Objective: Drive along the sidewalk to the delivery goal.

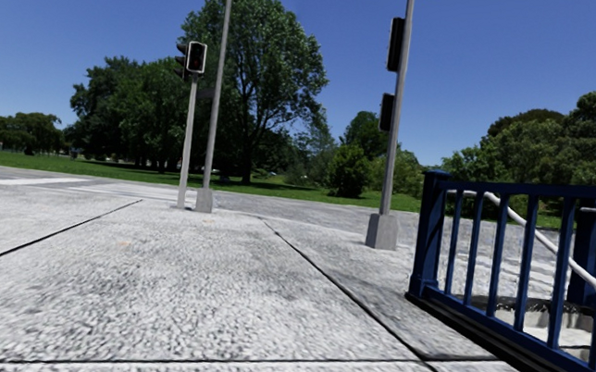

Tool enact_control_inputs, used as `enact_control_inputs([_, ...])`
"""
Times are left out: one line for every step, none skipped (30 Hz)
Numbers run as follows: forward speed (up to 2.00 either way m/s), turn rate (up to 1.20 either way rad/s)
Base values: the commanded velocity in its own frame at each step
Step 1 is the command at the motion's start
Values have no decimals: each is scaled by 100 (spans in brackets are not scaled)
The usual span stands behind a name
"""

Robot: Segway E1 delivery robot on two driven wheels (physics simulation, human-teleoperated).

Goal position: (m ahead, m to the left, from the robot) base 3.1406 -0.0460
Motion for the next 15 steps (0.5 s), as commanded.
enact_control_inputs([184, -50])
enact_control_inputs([184, -50])
enact_control_inputs([184, -1])
enact_control_inputs([184, 0])
enact_control_inputs([184, 0])
enact_control_inputs([184, 0])
enact_control_inputs([184, 0])
enact_control_inputs([181, 0])
enact_control_inputs([181, 0])
enact_control_inputs([172, 0])
enact_control_inputs([160, 0])
enact_control_inputs([154, 0])
enact_control_inputs([154, 0])
enact_control_inputs([152, 0])
enact_control_inputs([151, 0])
